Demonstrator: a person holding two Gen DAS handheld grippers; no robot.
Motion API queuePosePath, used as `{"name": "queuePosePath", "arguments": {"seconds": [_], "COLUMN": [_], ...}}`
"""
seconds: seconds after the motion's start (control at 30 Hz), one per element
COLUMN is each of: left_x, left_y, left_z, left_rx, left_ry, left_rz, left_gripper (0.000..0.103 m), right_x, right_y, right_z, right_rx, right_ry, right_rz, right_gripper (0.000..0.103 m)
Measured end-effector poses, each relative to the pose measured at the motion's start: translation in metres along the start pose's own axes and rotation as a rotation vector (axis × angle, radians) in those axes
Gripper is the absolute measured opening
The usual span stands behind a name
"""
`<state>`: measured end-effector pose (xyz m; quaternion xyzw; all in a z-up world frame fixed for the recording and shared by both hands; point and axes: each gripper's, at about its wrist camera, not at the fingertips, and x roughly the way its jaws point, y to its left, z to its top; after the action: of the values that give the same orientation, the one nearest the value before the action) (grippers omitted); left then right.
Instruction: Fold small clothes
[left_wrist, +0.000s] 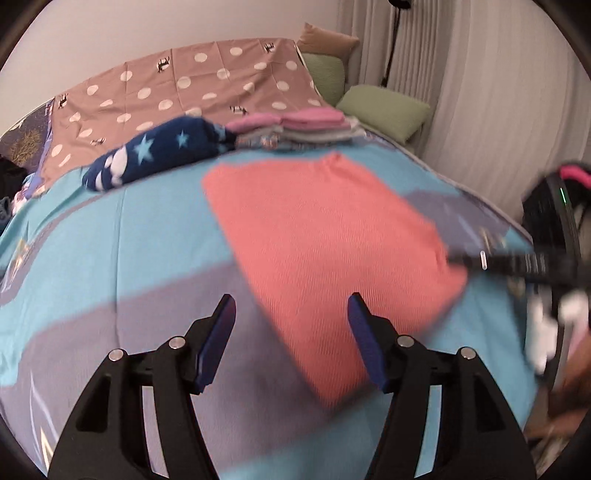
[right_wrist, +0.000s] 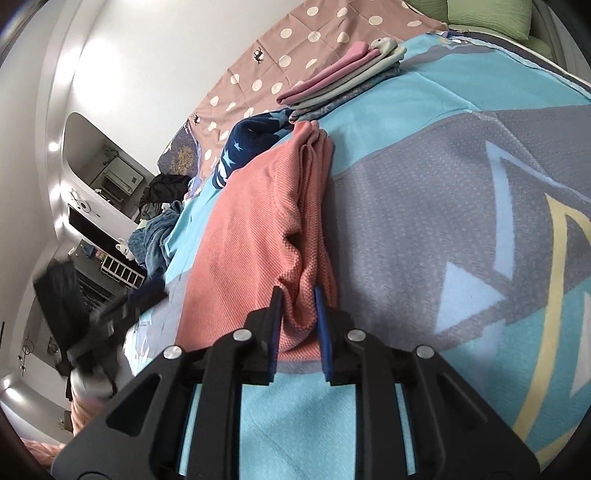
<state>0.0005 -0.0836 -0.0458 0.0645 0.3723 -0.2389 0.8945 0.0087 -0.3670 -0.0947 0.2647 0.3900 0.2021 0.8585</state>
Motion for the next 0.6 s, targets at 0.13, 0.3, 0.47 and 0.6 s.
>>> {"name": "queuePosePath", "arguments": {"seconds": [0.13, 0.3, 0.47, 0.6], "left_x": [-0.005, 0.01, 0.009, 0.007], "left_y": [-0.018, -0.028, -0.025, -0.012], "left_z": [-0.03, -0.034, -0.032, -0.037], "left_rx": [0.074, 0.122, 0.106, 0.048], "left_ry": [0.042, 0.077, 0.057, 0.072], "left_rz": [-0.017, 0.098, 0.143, 0.189], "left_gripper": [0.063, 0.063, 0.063, 0.065], "right_x": [0.0, 0.001, -0.001, -0.006], "right_y": [0.002, 0.008, 0.009, 0.002], "right_z": [-0.003, -0.001, -0.002, 0.002], "right_rx": [0.008, -0.011, -0.002, 0.039], "right_ry": [0.009, 0.011, 0.003, -0.014], "right_rz": [-0.016, -0.044, -0.041, -0.058], "right_gripper": [0.019, 0.019, 0.014, 0.008]}}
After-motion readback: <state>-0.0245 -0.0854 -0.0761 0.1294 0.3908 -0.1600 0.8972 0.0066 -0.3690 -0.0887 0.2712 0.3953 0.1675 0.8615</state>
